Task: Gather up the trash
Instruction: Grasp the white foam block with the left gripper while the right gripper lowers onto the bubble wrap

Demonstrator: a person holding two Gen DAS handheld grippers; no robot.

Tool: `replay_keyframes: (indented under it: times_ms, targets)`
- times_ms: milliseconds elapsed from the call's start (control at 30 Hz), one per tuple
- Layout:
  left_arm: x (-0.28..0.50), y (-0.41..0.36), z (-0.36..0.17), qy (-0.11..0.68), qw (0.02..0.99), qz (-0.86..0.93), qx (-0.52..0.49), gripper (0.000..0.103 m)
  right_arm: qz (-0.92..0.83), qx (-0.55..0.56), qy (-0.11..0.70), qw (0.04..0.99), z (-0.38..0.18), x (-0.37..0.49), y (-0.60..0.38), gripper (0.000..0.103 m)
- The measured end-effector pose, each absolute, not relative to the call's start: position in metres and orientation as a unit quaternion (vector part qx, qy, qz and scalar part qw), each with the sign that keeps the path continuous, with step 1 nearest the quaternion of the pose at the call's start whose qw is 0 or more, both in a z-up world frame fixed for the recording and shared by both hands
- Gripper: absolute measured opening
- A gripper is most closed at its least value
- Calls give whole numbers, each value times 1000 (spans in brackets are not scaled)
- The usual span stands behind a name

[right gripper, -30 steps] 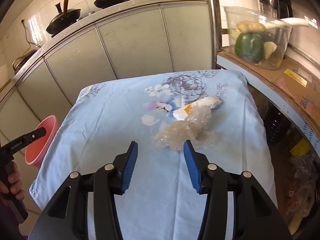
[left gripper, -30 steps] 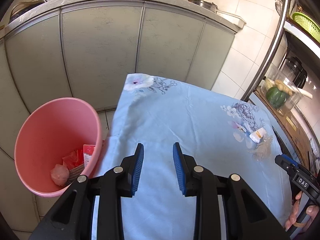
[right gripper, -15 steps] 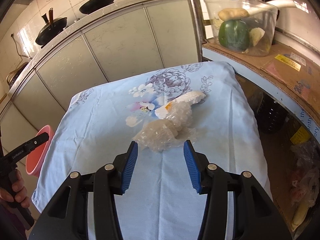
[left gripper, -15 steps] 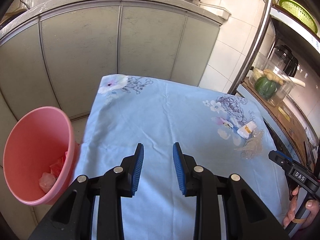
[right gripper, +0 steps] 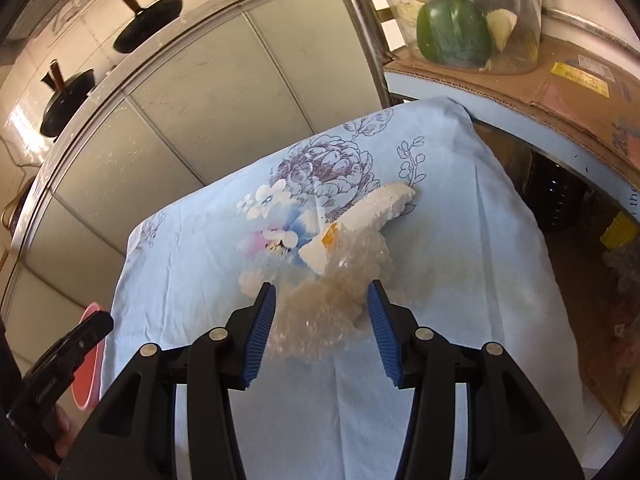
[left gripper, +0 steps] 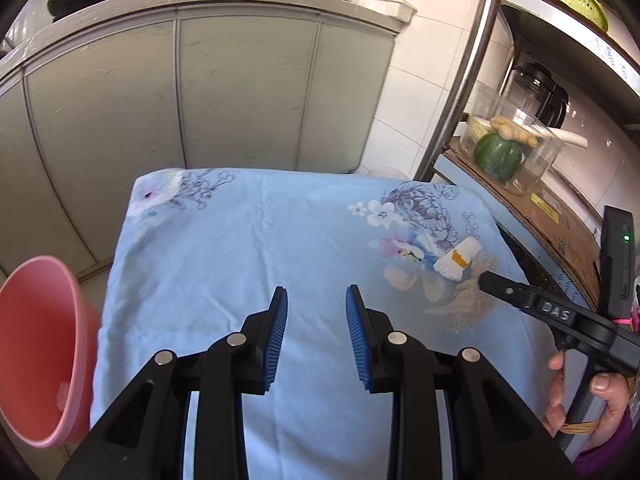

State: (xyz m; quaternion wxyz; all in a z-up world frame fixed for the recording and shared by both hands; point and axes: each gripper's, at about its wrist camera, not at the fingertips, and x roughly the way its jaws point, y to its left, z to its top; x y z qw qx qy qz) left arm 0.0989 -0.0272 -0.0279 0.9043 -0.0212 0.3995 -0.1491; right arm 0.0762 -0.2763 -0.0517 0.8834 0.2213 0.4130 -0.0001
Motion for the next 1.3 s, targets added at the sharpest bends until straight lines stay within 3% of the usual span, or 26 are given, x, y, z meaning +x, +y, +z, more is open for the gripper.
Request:
replay_keyframes:
  times_ms: [333,533,1167,1300]
  targets:
    - [128,-77,-31,406,894,-191,-6,29,8,190,406,894,-66,74,-268,48]
    - [143,-112,-38,420,876,-238,11,29,21,193,396,898,-63,55,-281,37]
    - [172,-237,-70,417,828,-332,172,29,14,223,384,896,-68,22,-313,36]
    - [181,-246,-79,424,821,-331,191,43,20,231,383,894,-70,21,-314,36]
